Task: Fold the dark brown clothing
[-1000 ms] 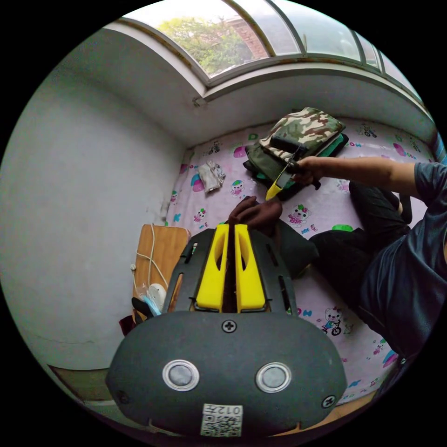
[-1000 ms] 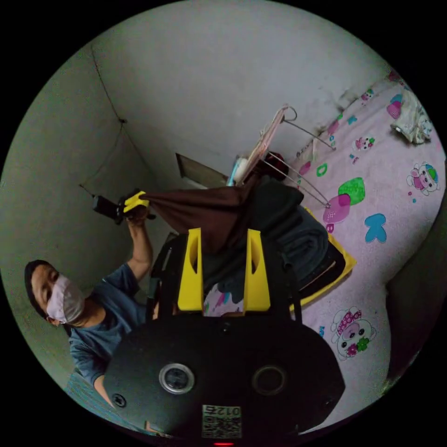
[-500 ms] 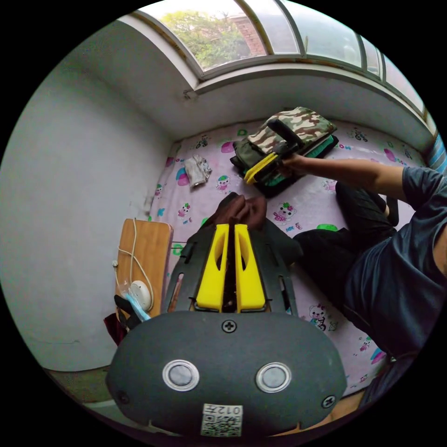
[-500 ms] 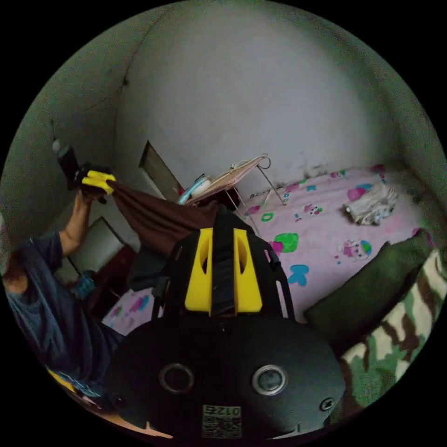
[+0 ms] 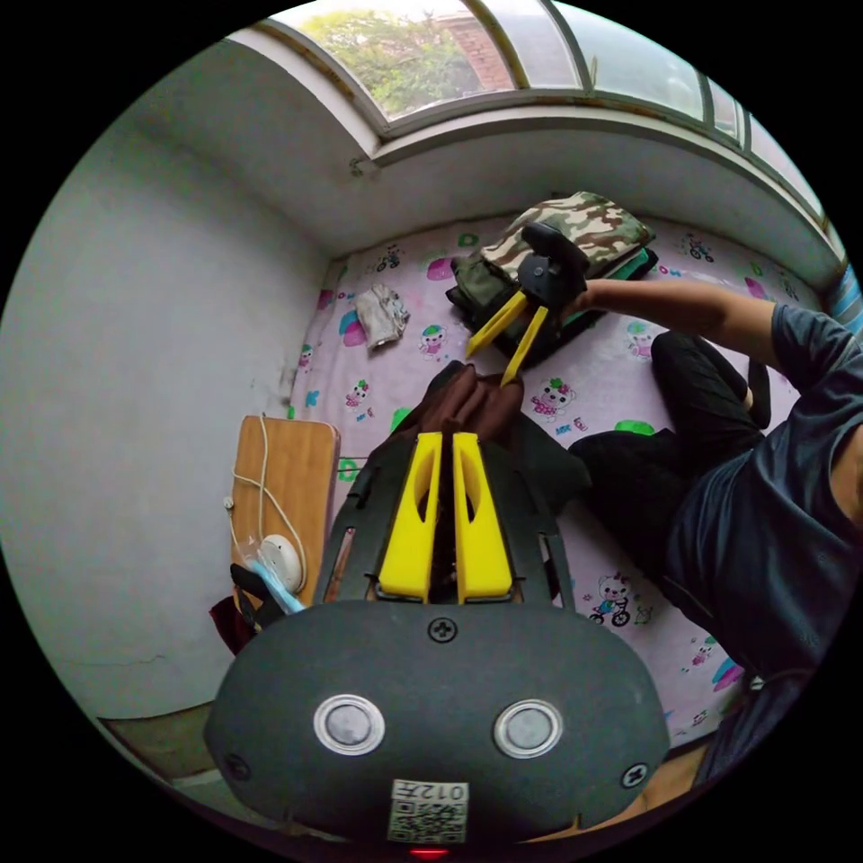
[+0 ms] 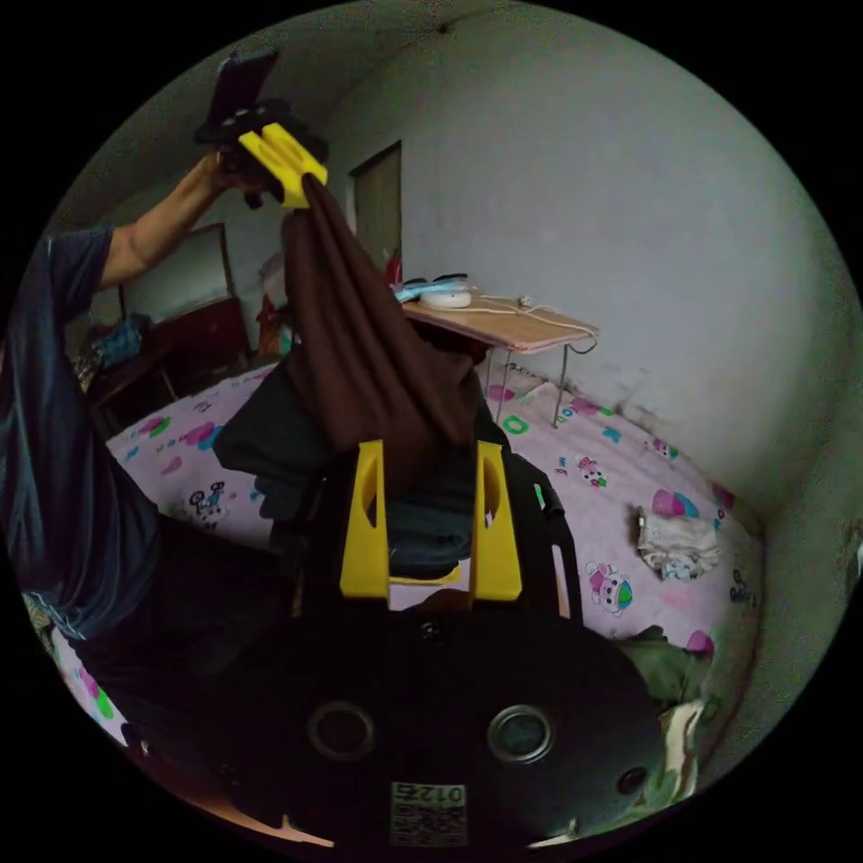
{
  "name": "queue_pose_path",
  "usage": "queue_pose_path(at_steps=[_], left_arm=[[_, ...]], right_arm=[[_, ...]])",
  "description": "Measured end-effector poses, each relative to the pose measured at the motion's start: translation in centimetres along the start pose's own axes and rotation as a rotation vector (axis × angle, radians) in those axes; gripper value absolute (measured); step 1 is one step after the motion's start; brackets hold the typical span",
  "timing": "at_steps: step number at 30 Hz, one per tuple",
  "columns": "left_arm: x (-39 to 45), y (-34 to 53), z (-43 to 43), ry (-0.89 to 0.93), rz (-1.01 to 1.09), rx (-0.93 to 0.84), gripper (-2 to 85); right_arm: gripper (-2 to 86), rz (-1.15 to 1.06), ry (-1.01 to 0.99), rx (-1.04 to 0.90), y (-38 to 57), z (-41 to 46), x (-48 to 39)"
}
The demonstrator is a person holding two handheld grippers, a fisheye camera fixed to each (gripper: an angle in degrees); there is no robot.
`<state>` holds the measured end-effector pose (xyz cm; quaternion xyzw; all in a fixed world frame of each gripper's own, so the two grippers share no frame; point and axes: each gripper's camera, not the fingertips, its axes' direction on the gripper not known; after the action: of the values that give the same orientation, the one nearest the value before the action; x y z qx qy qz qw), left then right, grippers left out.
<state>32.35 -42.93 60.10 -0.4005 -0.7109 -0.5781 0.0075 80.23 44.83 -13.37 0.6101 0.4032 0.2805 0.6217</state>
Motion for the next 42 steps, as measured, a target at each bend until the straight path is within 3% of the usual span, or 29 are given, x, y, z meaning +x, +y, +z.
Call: queue_pose_path(at_steps=[8,19,30,37,42], left_arm=[[0.6,0.8,-0.2,0.011,0.03,-0.015,0.2],[1.1,3.5,-0.7,0.001,0.017,-0.011,0.2],[-5.2,14.3,-4.4,-0.072,-0.277,0.08,0.2],[-7.1,18.9,-13.8,-0.248,-0.388,0.162,0.2],[-3.2,19.0,-18.4,-0.305,-0.348,0.237,0.2]], right_arm=[[11.8,-0.126,0.025,-0.085,-1.8,4.0,-3.9],[-0.6,-0.129,0.083,-0.168,-4.6,8.1,-7.9],[-1.0,-0.192,0.337,-0.183,-18.7,7.7,-7.3],[-1.0,-0.126,0.426,0.041,-29.6,6.3,-8.3],[-1.0,-0.11,0.405,0.149,-30.3,2.7,-9.0]])
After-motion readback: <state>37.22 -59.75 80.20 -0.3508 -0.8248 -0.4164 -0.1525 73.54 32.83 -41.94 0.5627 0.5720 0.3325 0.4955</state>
